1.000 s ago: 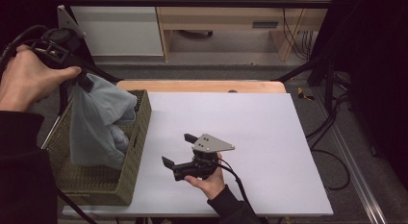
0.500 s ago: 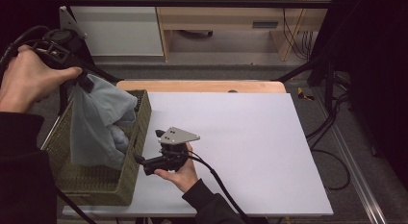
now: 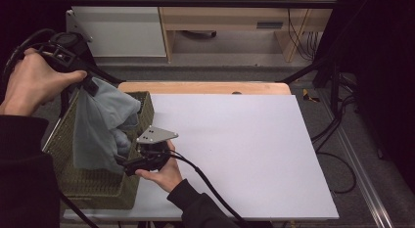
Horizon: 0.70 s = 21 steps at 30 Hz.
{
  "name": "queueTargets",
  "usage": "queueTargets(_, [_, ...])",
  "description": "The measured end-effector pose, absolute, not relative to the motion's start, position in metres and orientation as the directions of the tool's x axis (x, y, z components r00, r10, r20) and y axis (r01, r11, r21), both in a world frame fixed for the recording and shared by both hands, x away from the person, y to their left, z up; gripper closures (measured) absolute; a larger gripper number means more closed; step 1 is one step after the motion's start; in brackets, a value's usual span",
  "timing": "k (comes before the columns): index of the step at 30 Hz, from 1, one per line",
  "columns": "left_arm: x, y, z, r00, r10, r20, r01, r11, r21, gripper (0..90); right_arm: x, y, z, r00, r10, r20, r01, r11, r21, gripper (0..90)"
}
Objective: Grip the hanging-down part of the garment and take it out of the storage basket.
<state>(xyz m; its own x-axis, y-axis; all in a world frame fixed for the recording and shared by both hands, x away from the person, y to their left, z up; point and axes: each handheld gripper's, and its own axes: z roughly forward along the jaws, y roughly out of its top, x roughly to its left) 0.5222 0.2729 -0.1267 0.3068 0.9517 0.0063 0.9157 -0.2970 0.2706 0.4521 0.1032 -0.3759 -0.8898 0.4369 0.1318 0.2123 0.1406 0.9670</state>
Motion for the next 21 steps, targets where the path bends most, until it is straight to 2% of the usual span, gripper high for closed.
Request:
queueTargets(15, [0.520, 0.269, -0.124, 0.316, 0.949, 0.012, 0.912, -0.308, 0.270, 78.3, 0.466, 0.138, -0.394, -0.881, 0.454, 0.131, 0.241, 0.195, 0.951, 16.2])
queueTargets(17, [0.520, 0.270, -0.124, 0.314, 0.949, 0.011, 0.913, -0.305, 0.271, 78.3, 0.467, 0.140, -0.396, -0.880, 0.454, 0.138, 0.249, 0.195, 0.949, 21.9])
queueTargets(20, [0.520, 0.271, -0.124, 0.313, 0.950, 0.011, 0.912, -0.304, 0.274, 78.3, 0.466, 0.143, -0.398, -0.881, 0.459, 0.115, 0.238, 0.218, 0.947, 36.2])
queueTargets(21, [0.520, 0.271, -0.124, 0.315, 0.949, 0.010, 0.912, -0.305, 0.274, 78.3, 0.467, 0.143, -0.398, -0.883, 0.457, 0.108, 0.233, 0.226, 0.946, 51.7])
